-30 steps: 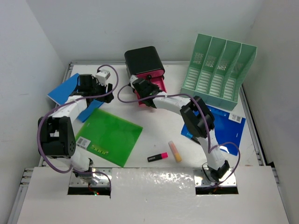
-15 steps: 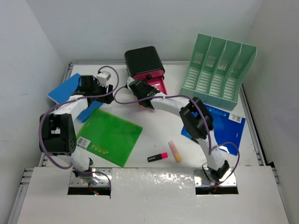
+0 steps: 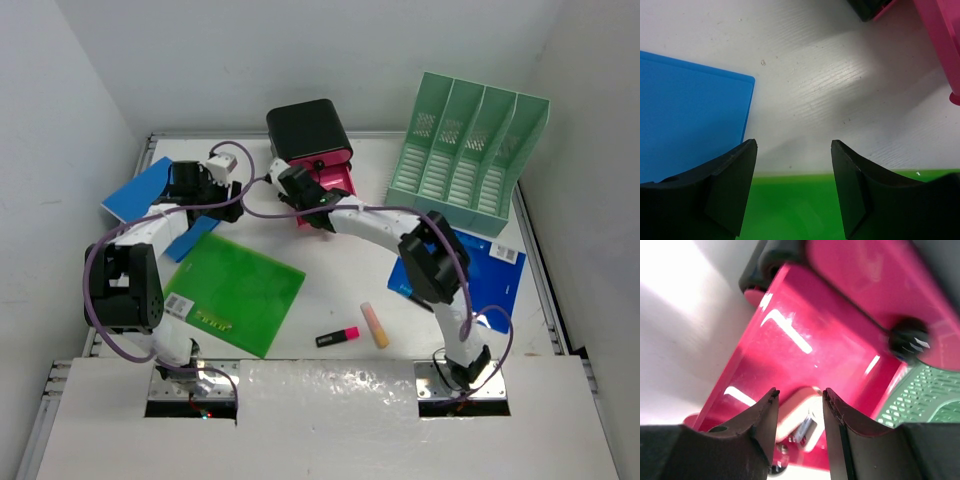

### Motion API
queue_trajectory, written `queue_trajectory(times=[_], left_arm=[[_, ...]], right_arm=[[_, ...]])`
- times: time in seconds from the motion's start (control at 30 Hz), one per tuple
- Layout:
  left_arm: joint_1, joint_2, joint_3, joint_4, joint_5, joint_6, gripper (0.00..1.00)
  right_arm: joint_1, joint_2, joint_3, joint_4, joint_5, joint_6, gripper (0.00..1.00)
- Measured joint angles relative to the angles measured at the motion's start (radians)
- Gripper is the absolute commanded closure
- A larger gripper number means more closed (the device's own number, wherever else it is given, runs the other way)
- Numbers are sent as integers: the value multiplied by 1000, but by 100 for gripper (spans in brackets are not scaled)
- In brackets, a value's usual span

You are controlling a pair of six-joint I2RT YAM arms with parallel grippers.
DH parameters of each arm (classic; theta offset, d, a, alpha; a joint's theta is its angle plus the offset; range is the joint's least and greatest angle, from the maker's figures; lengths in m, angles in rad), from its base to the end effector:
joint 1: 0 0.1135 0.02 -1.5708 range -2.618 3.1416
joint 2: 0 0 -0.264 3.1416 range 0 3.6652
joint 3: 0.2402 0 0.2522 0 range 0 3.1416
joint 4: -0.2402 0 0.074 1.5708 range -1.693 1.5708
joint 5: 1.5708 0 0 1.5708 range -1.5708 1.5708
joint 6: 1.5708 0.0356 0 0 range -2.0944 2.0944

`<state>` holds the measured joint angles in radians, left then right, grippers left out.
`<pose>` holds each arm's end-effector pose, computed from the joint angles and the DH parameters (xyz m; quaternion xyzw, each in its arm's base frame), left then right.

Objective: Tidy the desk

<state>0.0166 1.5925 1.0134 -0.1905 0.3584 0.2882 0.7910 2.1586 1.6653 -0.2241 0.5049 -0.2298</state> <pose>0.3408 -0.0068 0.2189 0.1915 0.8883 -0.1040 0.4042 0.3566 0.3362 0.2009 -0.3404 0.8196 -0.1075 0.4480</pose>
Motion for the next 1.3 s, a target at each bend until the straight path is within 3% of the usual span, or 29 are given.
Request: queue_trajectory(times=[0.13, 0.27, 0.33, 0.43, 0.47, 0.5, 0.57, 0.6, 0.77, 1.0, 1.3], left_arm=[[0, 0, 0, 0, 0, 2, 41], [0, 0, 0, 0, -2, 3, 41], [0, 0, 0, 0, -2, 3, 41], [0, 0, 0, 0, -1, 3, 41], [0, 0, 0, 0, -1, 3, 41], [0, 0, 0, -1, -1, 3, 41], [0, 0, 0, -1, 0, 3, 41], [0, 0, 0, 0, 0, 3, 41], [0, 0, 0, -1, 1, 3, 41], [0, 0, 0, -1, 1, 3, 41], [0, 0, 0, -1, 1, 3, 41]], right_arm=[[3, -176, -166, 93, -22, 117, 60], [3, -376, -399, 220, -62, 277, 38], [4, -425, -485, 274, -84, 349, 36], [3, -441, -614, 350, -99, 443, 45], [3, -440, -654, 362, -105, 469, 52], [3, -439, -699, 379, -109, 496, 66], [3, -437, -764, 404, -116, 537, 67], [3, -434, -786, 422, -118, 554, 60], [-8, -373, -784, 505, -123, 594, 53], [-45, -251, -726, 585, -85, 630, 61], [-49, -240, -706, 628, -47, 586, 71]])
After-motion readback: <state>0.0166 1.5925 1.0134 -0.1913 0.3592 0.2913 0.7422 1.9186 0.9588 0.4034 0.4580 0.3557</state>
